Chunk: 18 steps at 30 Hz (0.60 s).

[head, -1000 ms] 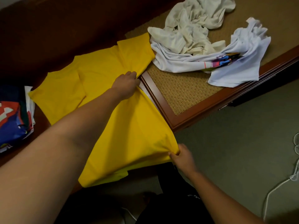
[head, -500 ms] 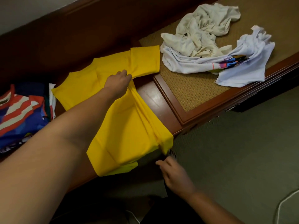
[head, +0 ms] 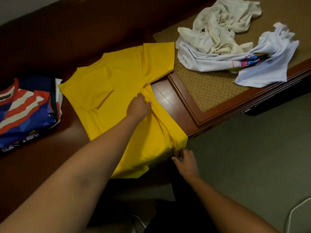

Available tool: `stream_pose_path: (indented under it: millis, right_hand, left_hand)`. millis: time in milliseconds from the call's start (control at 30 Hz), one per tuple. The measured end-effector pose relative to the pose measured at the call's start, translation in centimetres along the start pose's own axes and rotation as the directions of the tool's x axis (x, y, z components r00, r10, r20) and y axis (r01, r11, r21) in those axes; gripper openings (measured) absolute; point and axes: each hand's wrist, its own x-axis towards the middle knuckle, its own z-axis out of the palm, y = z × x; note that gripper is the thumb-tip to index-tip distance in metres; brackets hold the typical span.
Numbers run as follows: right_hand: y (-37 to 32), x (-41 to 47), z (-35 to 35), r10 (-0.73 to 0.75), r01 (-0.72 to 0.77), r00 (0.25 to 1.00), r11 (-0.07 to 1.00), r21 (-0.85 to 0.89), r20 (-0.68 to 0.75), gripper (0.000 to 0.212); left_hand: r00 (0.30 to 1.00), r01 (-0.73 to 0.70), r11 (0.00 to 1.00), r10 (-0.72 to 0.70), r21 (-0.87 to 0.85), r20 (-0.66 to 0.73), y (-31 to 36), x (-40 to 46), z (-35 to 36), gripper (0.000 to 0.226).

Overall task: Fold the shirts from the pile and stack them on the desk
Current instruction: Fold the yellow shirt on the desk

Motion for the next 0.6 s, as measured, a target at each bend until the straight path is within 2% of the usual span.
stream_pose_path:
  millis: [67,167,267,333,400,500,600]
  right_hand:
    - [-0.7,0.6,1.3,0.027,-0.025,0.998,0.999,0.03,-0.052,0.028]
    - [-1.3,1.5,1.6,0.068,-0.055,0.989,0.993,0.1,-0.132,0.012]
    - [-1.2,1.3,0.3,0.029,0.006,0.983,0.982,0.19,-0.181,0.004]
    - [-0.9,0.4,-0.9,-0.025,0.081,0.97,0.971,0.226,-0.243,0.017]
    - [-0.5,-0.8,-2.0,-0.06,0.135,0.956,0.959,0.248,-0.288,0.02]
    - [-0.2,-3.2,-2.9,-0.145,0.229,0.94,0.94,0.253,-0.31,0.026]
    - [-0.8,-5.4,-2.7,-0.388,0.451,0.857,0.883,0.129,-0.339,0.03]
  left_hand:
    - [0.991,0.135,0.971,-0.133,-0.197,0.027,0.6,1.2,0.6,0.05]
    - [0.963,0.266,0.892,-0.265,-0.366,0.053,1.9,3.3,1.5,0.063]
    - [0.915,0.376,0.794,-0.401,-0.477,0.054,2.8,4.7,1.8,0.057]
    - [0.917,0.377,0.81,-0.394,-0.449,0.061,3.3,5.0,1.6,0.04]
    - [0.938,0.328,0.787,-0.335,-0.522,0.084,4.5,4.9,1.0,0.013]
    - [0.955,0.277,0.618,-0.263,-0.736,0.139,6.4,4.4,-0.3,0.022]
    - [0.958,0.272,0.459,-0.214,-0.846,0.192,6.8,4.0,-1.8,0.019]
